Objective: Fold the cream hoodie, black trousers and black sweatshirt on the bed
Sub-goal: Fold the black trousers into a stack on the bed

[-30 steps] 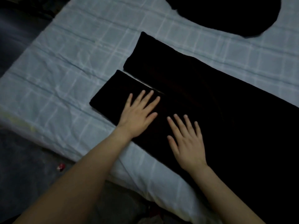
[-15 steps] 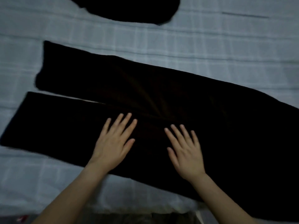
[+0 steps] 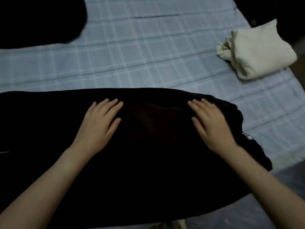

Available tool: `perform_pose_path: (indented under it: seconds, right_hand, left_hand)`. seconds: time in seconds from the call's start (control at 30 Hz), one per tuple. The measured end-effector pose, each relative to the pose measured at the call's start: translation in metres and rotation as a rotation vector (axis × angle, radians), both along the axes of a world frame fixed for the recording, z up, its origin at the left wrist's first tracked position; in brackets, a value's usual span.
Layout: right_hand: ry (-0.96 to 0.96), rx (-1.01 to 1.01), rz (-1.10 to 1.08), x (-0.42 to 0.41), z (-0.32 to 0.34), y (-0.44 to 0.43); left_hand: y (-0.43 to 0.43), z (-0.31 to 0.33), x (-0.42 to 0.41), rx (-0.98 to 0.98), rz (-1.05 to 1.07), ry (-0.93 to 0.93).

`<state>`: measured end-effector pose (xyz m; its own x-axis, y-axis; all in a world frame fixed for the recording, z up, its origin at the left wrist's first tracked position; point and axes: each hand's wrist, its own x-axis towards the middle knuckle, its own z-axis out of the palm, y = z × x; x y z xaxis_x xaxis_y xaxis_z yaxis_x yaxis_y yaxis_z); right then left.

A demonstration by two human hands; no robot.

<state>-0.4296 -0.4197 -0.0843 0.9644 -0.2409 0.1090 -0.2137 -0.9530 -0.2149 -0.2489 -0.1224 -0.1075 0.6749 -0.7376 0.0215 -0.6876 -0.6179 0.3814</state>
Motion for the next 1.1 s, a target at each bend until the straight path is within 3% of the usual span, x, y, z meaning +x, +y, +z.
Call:
perform_pose_path:
  seconds: [0.23, 0.33, 0.43, 0.6, 0.7, 0.8, 1.0, 1.1]
  right_hand:
    - [0.285, 0.226, -0.031, 0.022, -0.022, -0.125]
    - [0.242, 0.257, -0.029, 0.032, -0.034, -0.134]
    - [0.113, 0.33, 0.015, 0.035, -0.023, -0.149]
    - [-0.05, 0.171, 0.089, 0.074, 0.018, -0.199]
    - [0.028, 0.032, 0.079, 0.102, 0.01, -0.213]
    - [0.285, 0.128, 0.04, 0.113, -0.02, -0.208]
    - [0.183, 0.24, 0.084, 0.127, -0.023, -0.211]
    - [0.116, 0.223, 0.136, 0.112, -0.022, -0.201]
  left_hand:
    - [-0.121, -0.019, 0.053, 0.063, 0.053, 0.063]
    - [-0.137, -0.024, 0.055, 0.141, 0.077, 0.11]
    - [-0.144, -0.017, 0.053, 0.017, 0.134, 0.066]
    - [-0.174, 0.007, 0.086, -0.176, 0.18, -0.139]
    - [-0.194, -0.004, 0.103, -0.103, 0.23, -0.104]
    - [-0.195, -0.027, 0.102, 0.036, 0.188, 0.097]
    - [-0.142, -0.031, 0.118, 0.102, 0.171, -0.036]
    - [-0.115, -0.024, 0.106, -0.028, 0.244, -0.031]
